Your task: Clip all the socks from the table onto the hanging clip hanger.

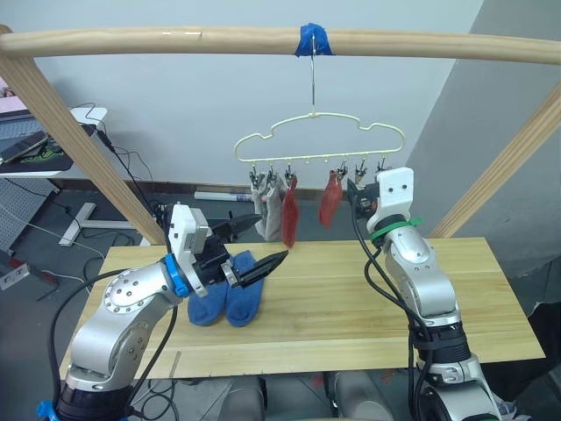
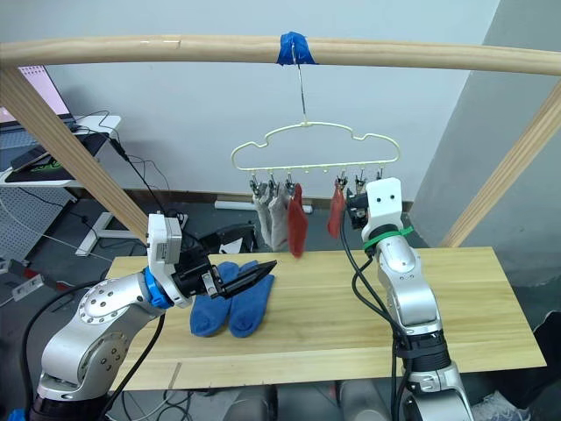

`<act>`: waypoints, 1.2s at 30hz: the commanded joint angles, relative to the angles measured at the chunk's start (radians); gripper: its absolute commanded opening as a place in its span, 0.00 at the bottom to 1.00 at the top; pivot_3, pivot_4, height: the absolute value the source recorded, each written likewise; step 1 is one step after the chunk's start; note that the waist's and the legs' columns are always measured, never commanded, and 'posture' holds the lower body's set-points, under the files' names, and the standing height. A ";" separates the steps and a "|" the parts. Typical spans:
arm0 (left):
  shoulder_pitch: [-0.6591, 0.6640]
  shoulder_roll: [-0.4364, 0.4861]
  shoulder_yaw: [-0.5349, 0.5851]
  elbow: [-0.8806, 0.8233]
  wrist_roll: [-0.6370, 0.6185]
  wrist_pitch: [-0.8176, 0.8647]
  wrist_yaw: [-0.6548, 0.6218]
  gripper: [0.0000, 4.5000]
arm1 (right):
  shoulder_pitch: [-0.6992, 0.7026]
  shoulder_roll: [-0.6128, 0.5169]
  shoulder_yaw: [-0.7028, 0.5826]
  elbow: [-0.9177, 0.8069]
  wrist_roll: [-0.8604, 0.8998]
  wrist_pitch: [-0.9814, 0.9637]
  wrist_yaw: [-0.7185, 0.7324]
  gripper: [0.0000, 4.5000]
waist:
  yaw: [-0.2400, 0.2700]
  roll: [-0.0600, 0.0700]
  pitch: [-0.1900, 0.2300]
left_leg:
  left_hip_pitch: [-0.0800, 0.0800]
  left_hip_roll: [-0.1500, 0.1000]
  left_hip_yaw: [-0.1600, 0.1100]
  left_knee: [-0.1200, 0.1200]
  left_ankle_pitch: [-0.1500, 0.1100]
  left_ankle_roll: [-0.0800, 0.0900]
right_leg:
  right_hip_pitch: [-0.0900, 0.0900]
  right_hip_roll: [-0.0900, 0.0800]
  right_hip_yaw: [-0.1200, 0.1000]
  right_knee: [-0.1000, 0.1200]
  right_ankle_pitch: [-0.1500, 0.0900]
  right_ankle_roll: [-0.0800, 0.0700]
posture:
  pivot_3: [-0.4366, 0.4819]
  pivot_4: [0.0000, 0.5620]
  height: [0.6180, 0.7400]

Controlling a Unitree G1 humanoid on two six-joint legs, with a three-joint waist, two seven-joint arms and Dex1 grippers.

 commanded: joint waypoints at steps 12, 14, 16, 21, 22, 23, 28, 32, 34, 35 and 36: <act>-0.008 -0.006 -0.001 -0.024 0.012 -0.027 -0.001 1.00 | -0.048 0.023 -0.011 0.025 -0.010 -0.045 -0.008 0.71 | 0.000 0.000 0.000 | 0.000 0.000 0.000 0.000 0.000 0.000 | 0.000 0.000 0.000 0.000 0.000 0.000 | 0.41 0.29 1.00; -0.007 -0.006 -0.002 -0.025 0.014 -0.028 -0.002 1.00 | -0.049 0.024 -0.013 0.028 -0.009 -0.048 -0.008 0.71 | 0.000 0.000 0.000 | 0.000 0.000 0.000 0.000 0.000 0.000 | 0.000 0.000 0.000 0.000 0.000 0.000 | 0.41 0.29 1.00; -0.009 -0.007 -0.002 -0.023 0.016 -0.029 -0.002 1.00 | -0.050 0.024 -0.013 0.032 -0.008 -0.053 -0.007 0.71 | 0.001 0.000 0.000 | 0.000 0.000 0.000 0.000 0.000 0.000 | 0.000 0.000 0.000 0.000 0.000 0.000 | 0.41 0.29 1.00; -0.008 -0.008 -0.003 -0.024 0.018 -0.030 -0.004 1.00 | -0.053 0.023 -0.016 0.037 -0.008 -0.057 -0.008 0.71 | 0.001 0.000 0.000 | 0.000 0.000 0.000 0.000 0.000 0.000 | 0.000 0.000 0.000 0.000 0.001 0.001 | 0.41 0.28 1.00; -0.008 -0.009 -0.004 -0.024 0.018 -0.030 -0.004 1.00 | -0.053 0.023 -0.016 0.038 -0.008 -0.058 -0.008 0.71 | 0.001 0.000 0.000 | 0.000 0.000 0.000 0.000 0.000 0.000 | 0.000 0.000 0.000 0.000 0.001 0.001 | 0.41 0.29 1.00; -0.006 -0.009 -0.005 -0.025 0.020 -0.031 -0.003 1.00 | -0.052 0.021 -0.016 0.037 -0.009 -0.058 -0.008 0.71 | 0.001 0.000 0.000 | 0.000 0.000 0.000 0.000 0.000 0.000 | 0.000 0.000 0.000 0.000 0.002 0.003 | 0.41 0.29 1.00; -0.005 -0.011 -0.009 -0.027 0.021 -0.032 -0.005 1.00 | -0.050 0.020 -0.021 0.037 -0.007 -0.060 -0.008 0.67 | 0.001 0.000 0.000 | 0.000 0.000 0.000 0.000 0.000 0.000 | 0.000 0.000 0.000 0.000 0.002 0.003 | 0.41 0.27 1.00; -0.006 -0.012 -0.011 -0.025 0.022 -0.034 -0.006 1.00 | -0.047 0.018 -0.021 0.035 -0.012 -0.058 -0.009 0.63 | 0.001 0.000 0.000 | 0.000 0.000 0.000 0.000 0.000 0.000 | 0.000 0.000 0.000 0.000 0.002 0.004 | 0.41 0.27 1.00; -0.006 -0.012 -0.011 -0.026 0.022 -0.035 -0.007 1.00 | -0.045 0.016 -0.022 0.031 -0.012 -0.057 -0.008 0.63 | 0.001 0.000 0.000 | 0.000 0.000 0.000 0.000 0.000 0.000 | 0.000 0.000 0.000 0.000 0.002 0.004 | 0.41 0.27 1.00; -0.006 -0.012 -0.012 -0.026 0.023 -0.035 -0.007 1.00 | -0.043 0.015 -0.022 0.028 -0.012 -0.056 -0.008 0.63 | 0.001 0.000 0.000 | 0.000 0.000 0.000 0.000 0.000 0.000 | 0.000 0.000 0.000 0.000 0.002 0.004 | 0.41 0.27 1.00; -0.006 -0.012 -0.013 -0.025 0.024 -0.037 -0.007 1.00 | -0.042 0.015 -0.023 0.027 -0.012 -0.056 -0.007 0.63 | 0.001 0.000 0.000 | 0.000 0.000 0.000 0.000 0.000 0.000 | 0.000 0.000 0.000 0.000 0.002 0.004 | 0.40 0.26 1.00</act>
